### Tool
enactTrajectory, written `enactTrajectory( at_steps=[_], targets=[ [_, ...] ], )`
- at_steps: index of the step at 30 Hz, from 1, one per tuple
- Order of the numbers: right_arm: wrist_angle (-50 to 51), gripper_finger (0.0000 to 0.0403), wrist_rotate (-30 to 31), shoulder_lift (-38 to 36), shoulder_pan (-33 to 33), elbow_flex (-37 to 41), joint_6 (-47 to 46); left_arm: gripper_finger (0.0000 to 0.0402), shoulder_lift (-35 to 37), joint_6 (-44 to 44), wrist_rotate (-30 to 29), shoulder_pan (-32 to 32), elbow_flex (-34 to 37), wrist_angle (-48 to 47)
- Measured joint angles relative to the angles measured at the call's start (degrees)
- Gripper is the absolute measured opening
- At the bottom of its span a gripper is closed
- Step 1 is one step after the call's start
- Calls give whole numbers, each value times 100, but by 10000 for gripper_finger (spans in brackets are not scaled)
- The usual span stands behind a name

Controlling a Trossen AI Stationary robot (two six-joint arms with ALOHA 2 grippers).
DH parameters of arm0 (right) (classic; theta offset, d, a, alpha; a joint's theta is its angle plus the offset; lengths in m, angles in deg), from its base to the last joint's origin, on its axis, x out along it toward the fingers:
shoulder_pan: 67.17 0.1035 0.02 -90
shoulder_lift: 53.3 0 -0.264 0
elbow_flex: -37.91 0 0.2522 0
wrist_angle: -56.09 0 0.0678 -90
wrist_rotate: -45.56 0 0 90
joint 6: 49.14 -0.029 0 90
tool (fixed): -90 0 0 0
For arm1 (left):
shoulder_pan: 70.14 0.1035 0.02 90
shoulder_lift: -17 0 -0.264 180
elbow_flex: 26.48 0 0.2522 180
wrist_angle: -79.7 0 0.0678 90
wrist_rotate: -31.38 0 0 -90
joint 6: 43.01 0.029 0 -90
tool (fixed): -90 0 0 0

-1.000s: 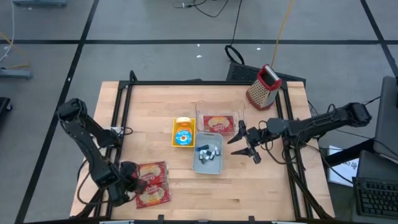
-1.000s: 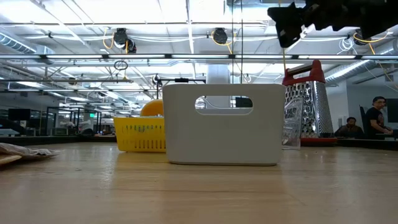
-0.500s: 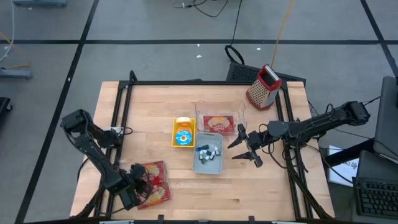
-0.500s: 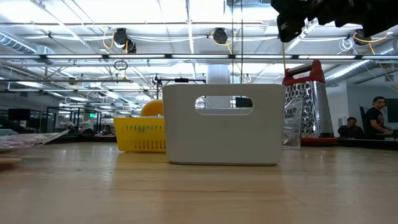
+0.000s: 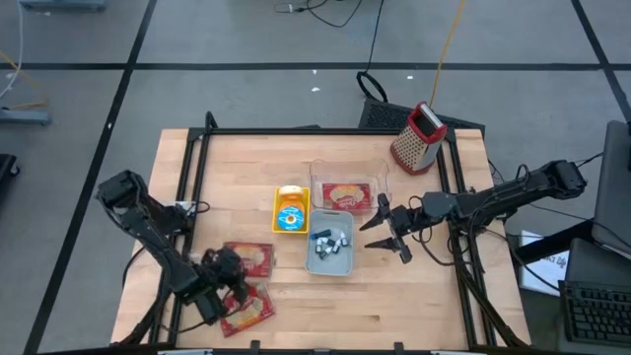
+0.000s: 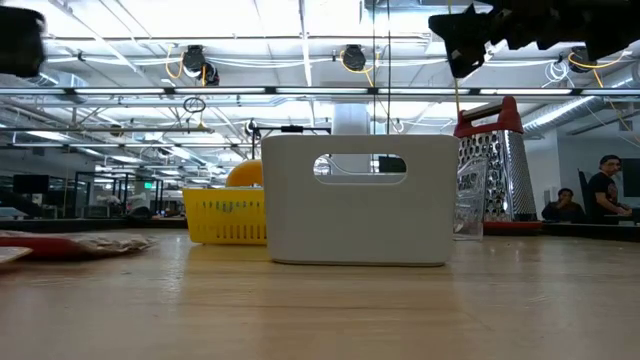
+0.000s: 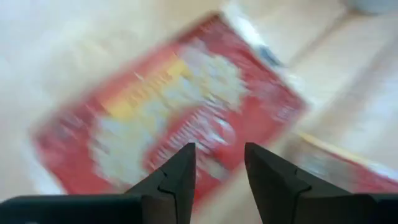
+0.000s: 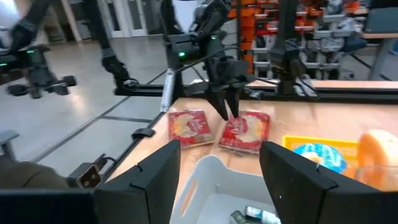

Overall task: Pick & Place Food Item
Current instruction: Put the top red popcorn bag into the transparent bin

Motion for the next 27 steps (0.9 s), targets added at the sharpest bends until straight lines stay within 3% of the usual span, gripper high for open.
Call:
enactTrajectory(
  at_steps=[2,4,8,12,17,25,27],
  targets=[
    [16,208,34,0,0,0,-40,141,0,670,-14,266,4,-30],
    [55,208,33,0,0,0,-69,141,30,1442,333,521,2,-18],
    [175,208,33,0,0,0,-116,142,46,2372,2159,919,-2,-665],
    [230,208,34,0,0,0,-114,150,48,2434,3117,966,-2,-929],
    [233,208,34,0,0,-1,-72,161,48,2497,3389,979,-96,-894],
    [254,208,35,0,0,-3,-30,161,48,2724,2884,966,-107,-330],
    [300,208,35,0,0,-4,-31,161,48,2887,3309,1024,-107,-444]
  ],
)
